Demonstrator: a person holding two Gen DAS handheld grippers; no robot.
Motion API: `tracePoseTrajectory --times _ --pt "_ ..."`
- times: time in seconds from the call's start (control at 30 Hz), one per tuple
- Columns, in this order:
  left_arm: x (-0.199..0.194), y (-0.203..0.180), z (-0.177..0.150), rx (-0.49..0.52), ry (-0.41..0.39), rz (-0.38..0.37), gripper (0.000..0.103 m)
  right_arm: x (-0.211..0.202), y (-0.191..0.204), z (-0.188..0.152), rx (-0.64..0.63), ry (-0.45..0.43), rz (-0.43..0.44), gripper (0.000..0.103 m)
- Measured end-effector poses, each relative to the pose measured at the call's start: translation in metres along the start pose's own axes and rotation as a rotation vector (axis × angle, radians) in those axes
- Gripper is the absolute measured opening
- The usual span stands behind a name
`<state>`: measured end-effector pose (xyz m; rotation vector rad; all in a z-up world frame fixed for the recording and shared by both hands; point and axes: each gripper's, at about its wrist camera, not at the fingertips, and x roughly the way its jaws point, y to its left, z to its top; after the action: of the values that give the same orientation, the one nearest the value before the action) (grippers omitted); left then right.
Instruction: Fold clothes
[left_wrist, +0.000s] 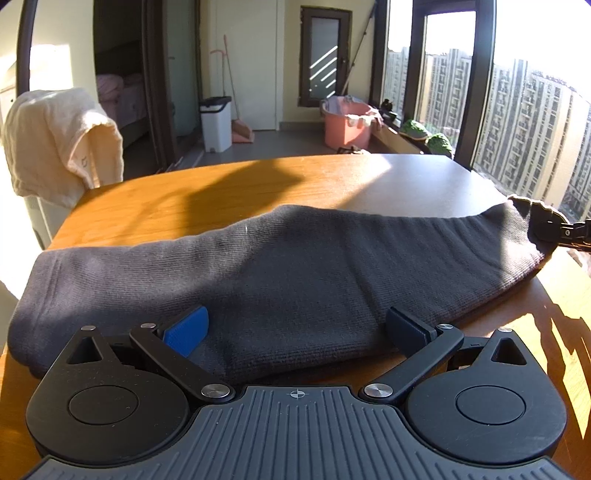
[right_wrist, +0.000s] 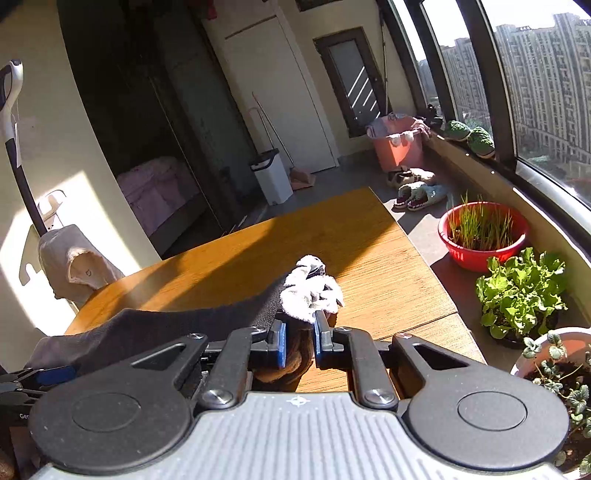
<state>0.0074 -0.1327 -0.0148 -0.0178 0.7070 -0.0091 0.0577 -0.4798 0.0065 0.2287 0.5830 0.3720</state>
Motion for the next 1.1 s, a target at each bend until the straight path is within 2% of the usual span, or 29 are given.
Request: tracePoseTrajectory --times 0.1,0.17,0.23,0.43,0.57,0.67,0.73,0.77,0.8,0.87,0.93,0.97,1.03,1.1 --pt "-0.009 0.005 0.003 -0.068 0.024 -0.041 0.103 -0.009 0.022 -0.011 -0.197 -0.032 -0.068 0.013" --pt "-0.012 0.006 0.009 -0.133 0.034 -0.085 0.103 -0.008 0.027 -0.011 -0.214 -0.032 -0.072 0.013" --pt "-0.013 0.002 0.018 -0.188 0.032 -0.164 0.103 -0.008 0.031 -0.011 -0.231 -0.031 -0.075 0.013" --pt "-0.013 -0.042 0.036 -0.085 -0.002 -0.227 0.103 -0.006 0.044 -0.012 -0.282 -0.031 -0.086 0.013" --pt "-0.003 -0.053 0.030 -0.069 0.023 -0.232 0.103 -0.005 0.051 -0.012 -0.305 -0.029 -0.091 0.015" --pt "0.006 -0.048 0.019 -0.101 0.055 -0.205 0.103 -0.006 0.039 -0.009 -0.245 -0.001 -0.074 0.027" --pt "0.010 -0.043 0.014 -0.123 0.044 -0.181 0.103 -0.007 0.040 -0.009 -0.255 0.003 -0.073 0.037" --pt "0.010 -0.043 0.014 -0.125 0.036 -0.171 0.103 -0.006 0.042 -0.010 -0.265 0.007 -0.073 0.050" --pt "0.011 -0.044 0.014 -0.125 0.029 -0.159 0.103 -0.005 0.046 -0.011 -0.286 0.013 -0.072 0.074" --pt "0.013 -0.048 0.014 -0.104 0.013 -0.108 0.103 0.000 0.056 -0.014 -0.328 0.024 -0.069 0.091" --pt "0.017 -0.053 0.013 -0.059 -0.008 -0.036 0.103 0.008 0.067 -0.017 -0.366 0.036 -0.070 0.095" --pt "0.019 -0.055 0.012 -0.029 -0.021 0.007 0.103 0.015 0.073 -0.016 -0.385 0.047 -0.074 0.101" --pt "0.024 -0.056 0.011 0.016 -0.051 0.107 0.103 0.030 0.083 -0.015 -0.426 0.076 -0.083 0.103" --pt "0.025 -0.047 0.013 -0.025 -0.057 0.137 0.103 0.046 0.089 -0.012 -0.459 0.116 -0.099 0.103"
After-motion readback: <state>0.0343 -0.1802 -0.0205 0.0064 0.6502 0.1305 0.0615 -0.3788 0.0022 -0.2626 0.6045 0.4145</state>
